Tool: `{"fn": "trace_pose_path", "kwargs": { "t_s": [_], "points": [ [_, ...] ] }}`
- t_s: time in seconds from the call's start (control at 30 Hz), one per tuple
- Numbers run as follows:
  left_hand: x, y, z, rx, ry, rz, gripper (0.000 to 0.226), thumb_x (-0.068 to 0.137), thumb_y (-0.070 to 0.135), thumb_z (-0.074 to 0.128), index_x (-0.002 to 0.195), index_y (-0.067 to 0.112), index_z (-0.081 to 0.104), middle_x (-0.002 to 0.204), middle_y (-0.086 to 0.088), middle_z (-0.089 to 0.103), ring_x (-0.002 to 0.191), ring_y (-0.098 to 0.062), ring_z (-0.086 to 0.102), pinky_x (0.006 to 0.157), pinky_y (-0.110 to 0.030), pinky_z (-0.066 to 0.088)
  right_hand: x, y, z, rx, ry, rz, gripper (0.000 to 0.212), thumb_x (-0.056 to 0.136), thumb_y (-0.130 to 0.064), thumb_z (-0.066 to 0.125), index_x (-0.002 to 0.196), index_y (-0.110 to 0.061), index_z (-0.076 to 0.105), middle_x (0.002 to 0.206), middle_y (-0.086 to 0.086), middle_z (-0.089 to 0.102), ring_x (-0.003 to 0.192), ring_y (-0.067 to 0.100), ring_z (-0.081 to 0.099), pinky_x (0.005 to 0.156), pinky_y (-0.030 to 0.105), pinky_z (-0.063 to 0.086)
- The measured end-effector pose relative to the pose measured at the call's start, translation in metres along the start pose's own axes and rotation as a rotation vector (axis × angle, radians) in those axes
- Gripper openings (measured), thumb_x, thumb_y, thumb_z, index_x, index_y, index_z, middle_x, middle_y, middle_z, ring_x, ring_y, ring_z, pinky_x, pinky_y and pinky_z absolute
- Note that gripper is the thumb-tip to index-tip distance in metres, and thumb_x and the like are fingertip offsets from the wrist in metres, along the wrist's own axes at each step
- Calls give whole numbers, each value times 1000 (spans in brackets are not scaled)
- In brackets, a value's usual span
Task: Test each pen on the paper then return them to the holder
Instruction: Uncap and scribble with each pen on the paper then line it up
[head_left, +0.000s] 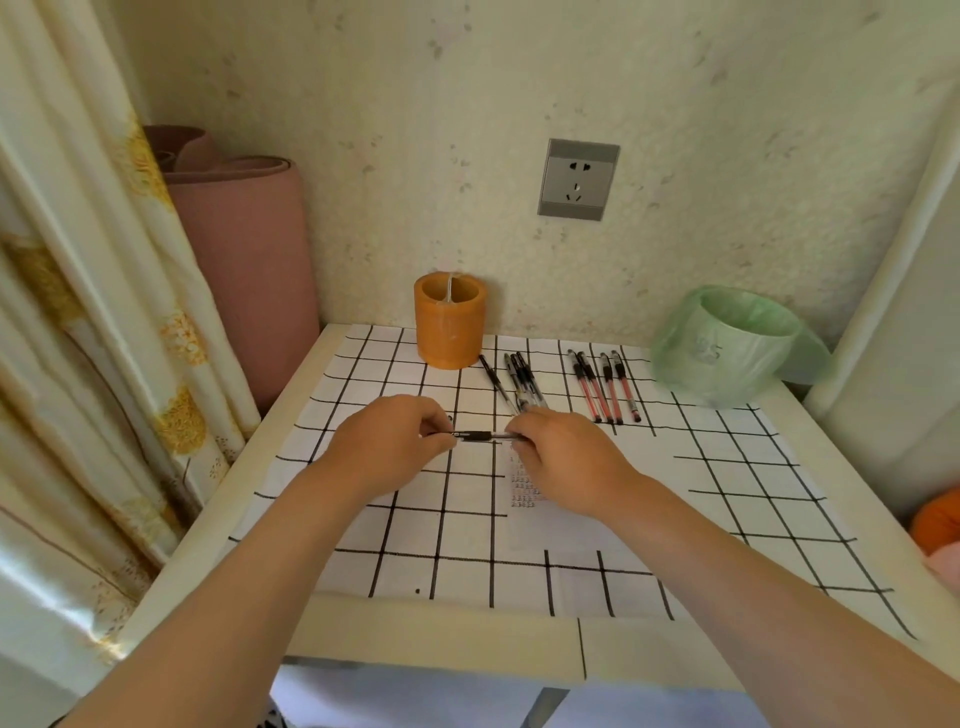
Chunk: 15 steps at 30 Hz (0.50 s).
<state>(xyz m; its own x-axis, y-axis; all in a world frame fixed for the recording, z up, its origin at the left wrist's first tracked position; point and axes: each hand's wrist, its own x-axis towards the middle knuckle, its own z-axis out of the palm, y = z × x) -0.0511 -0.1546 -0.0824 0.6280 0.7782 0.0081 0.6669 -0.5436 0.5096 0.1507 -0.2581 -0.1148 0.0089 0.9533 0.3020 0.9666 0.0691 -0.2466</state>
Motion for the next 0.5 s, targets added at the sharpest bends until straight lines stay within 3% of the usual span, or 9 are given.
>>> {"fn": "trace_pose_path", "kwargs": {
  "t_s": [0.13,0.27,0.37,0.5],
  "points": [
    [1,6,8,-28,19,47,8,93,46,63,96,39,67,89,17,66,77,-2,56,71,-27,49,-8,-9,-1,5,5,-1,30,94,-20,53,122,-18,62,101,0,70,79,21,65,66,24,39],
    [8,25,24,-93,32,116,8,90,44,66,96,39,67,87,18,66,78,-1,57,73,-29,52,-16,-3,-3,48,17,-1,26,99,-39,49,117,-23,58,88,-8,60,75,14,58,63,32,47],
    [7,25,23,-198,41,140,9,87,41,71,91,36,65,81,16,66,79,-5,61,76,-35,55,-16,-3,-7,-49,53,-57,30,100,-50,42,112,-28,58,82,-9,66,70,13,60,57,31,46],
    [7,23,23,-239,-32,184,6,90,33,70,89,38,67,82,19,68,82,-8,63,82,-39,55,-15,1,-9,-51,48,-87,24,101,-41,45,108,-24,61,82,-7,65,69,16,59,55,32,44]
  ]
}}
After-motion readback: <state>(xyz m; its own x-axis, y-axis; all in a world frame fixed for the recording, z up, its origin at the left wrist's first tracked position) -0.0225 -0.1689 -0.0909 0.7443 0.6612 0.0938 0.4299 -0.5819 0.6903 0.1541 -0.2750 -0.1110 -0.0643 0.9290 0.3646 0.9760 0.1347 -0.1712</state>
